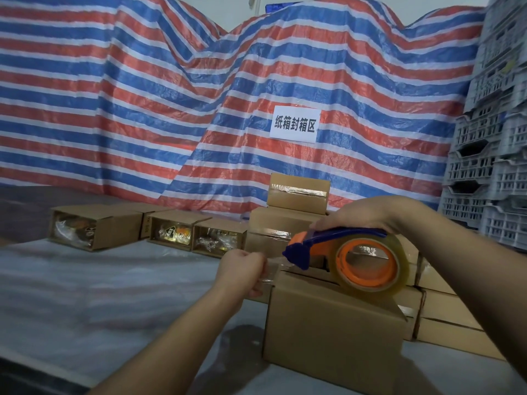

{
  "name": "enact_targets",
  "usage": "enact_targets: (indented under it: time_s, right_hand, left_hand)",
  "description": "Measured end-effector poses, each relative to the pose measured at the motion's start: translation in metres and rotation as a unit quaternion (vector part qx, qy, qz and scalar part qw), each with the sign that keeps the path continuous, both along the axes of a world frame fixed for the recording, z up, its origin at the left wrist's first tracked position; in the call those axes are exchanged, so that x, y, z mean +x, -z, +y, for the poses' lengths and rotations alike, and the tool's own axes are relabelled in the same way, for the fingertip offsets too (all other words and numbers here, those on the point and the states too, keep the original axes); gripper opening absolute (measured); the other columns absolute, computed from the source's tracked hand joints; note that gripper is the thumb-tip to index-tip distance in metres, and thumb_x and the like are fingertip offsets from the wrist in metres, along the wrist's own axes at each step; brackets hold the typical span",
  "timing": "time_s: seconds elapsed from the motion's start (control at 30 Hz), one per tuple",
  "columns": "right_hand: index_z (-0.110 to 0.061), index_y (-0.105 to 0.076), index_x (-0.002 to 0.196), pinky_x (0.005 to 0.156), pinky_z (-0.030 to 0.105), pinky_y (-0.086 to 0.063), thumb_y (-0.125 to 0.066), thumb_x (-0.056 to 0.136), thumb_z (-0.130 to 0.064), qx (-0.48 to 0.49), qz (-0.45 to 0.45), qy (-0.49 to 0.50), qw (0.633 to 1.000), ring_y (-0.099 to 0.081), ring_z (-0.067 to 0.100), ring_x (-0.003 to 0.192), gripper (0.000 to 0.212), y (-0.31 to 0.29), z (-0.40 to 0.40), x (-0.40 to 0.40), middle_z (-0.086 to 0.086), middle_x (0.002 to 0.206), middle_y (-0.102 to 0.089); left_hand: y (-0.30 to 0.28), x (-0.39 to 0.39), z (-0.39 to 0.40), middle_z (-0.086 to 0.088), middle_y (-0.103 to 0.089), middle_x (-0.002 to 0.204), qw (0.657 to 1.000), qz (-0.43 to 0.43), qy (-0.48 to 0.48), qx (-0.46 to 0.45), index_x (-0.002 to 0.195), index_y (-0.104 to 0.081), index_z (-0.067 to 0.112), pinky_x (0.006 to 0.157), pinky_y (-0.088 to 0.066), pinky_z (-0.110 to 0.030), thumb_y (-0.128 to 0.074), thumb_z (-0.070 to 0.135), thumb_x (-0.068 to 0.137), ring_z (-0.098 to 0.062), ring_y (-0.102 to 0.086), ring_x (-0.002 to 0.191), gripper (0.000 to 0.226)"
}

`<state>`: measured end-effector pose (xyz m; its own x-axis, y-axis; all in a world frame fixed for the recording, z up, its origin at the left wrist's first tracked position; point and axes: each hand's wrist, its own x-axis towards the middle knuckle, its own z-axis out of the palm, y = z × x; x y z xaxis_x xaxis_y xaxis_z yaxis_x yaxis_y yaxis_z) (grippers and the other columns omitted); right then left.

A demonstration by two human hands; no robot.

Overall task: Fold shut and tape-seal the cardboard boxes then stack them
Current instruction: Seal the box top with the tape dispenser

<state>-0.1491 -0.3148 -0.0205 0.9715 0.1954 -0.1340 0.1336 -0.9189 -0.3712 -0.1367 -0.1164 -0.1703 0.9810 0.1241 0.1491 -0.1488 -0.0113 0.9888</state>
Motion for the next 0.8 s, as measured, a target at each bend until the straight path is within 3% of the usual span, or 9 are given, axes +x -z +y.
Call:
enact_targets:
  time_s: [0.1, 0.3, 0.4, 0.53, 0.7, 0.8]
  right_hand:
    - [-0.015, -0.064, 0.103, 0.051, 0.015, -0.050, -0.052, 0.095, -0.060, -0.030, -0.005, 0.014, 0.999, -0.064, 0.007, 0.052, 0.047, -0.001, 0.006, 0.003, -0.003, 0.065, -0.071]
    - [-0.014, -0.063, 0.108, 0.053, 0.016, -0.051, -0.052, 0.095, -0.060, -0.038, 0.013, 0.022, 0.999, -0.065, 0.010, 0.055, 0.049, -0.001, 0.010, 0.007, 0.000, 0.069, -0.071]
    - [-0.015, -0.063, 0.109, 0.055, 0.016, -0.052, -0.053, 0.094, -0.060, -0.050, 0.014, 0.026, 0.998, -0.067, 0.009, 0.059, 0.049, -0.001, 0.013, 0.007, 0.000, 0.072, -0.073]
    - [-0.018, -0.064, 0.103, 0.049, 0.015, -0.049, -0.053, 0.094, -0.061, -0.098, -0.005, 0.037, 0.994, -0.067, 0.005, 0.054, 0.045, 0.000, 0.022, 0.008, -0.006, 0.065, -0.073]
    - [-0.020, -0.064, 0.105, 0.051, 0.015, -0.049, -0.053, 0.093, -0.062, -0.121, -0.021, 0.038, 0.992, -0.068, 0.005, 0.056, 0.045, 0.003, 0.027, 0.010, -0.007, 0.065, -0.073]
    - [-0.020, -0.063, 0.107, 0.052, 0.016, -0.050, -0.053, 0.093, -0.062, -0.123, -0.017, 0.034, 0.992, -0.069, 0.005, 0.058, 0.045, 0.003, 0.028, 0.011, -0.007, 0.066, -0.074]
  left_hand:
    - [0.005, 0.000, 0.002, -0.005, -0.058, 0.066, 1.000, 0.009, 0.002, 0.021, 0.069, -0.059, 0.009, 0.050, -0.049, -0.025, -0.055, 0.010, 0.086, -0.018, -0.053, 0.053, 0.018]
    - [0.009, 0.002, 0.005, -0.006, -0.060, 0.074, 1.000, 0.016, 0.012, 0.015, 0.079, -0.059, 0.010, 0.050, -0.050, -0.026, -0.056, 0.013, 0.089, -0.019, -0.055, 0.059, 0.010]
    - [0.013, 0.003, 0.006, -0.005, -0.062, 0.081, 0.999, 0.022, 0.018, 0.020, 0.090, -0.060, 0.012, 0.050, -0.050, -0.026, -0.056, 0.016, 0.092, -0.017, -0.058, 0.064, 0.006]
    - [0.023, 0.003, 0.001, -0.008, -0.064, 0.101, 0.997, 0.060, 0.040, 0.035, 0.111, -0.059, 0.009, 0.050, -0.050, -0.024, -0.056, 0.022, 0.096, -0.015, -0.054, 0.071, 0.020]
    - [0.026, -0.004, -0.009, -0.002, -0.057, 0.082, 0.991, 0.105, 0.069, 0.048, 0.093, -0.056, 0.015, 0.049, -0.046, -0.022, -0.053, 0.022, 0.097, -0.011, -0.044, 0.062, 0.009]
    - [0.023, -0.008, -0.010, -0.002, -0.051, 0.083, 0.987, 0.129, 0.077, 0.056, 0.091, -0.053, 0.014, 0.046, -0.040, -0.020, -0.050, 0.027, 0.098, -0.010, -0.037, 0.057, 0.015]
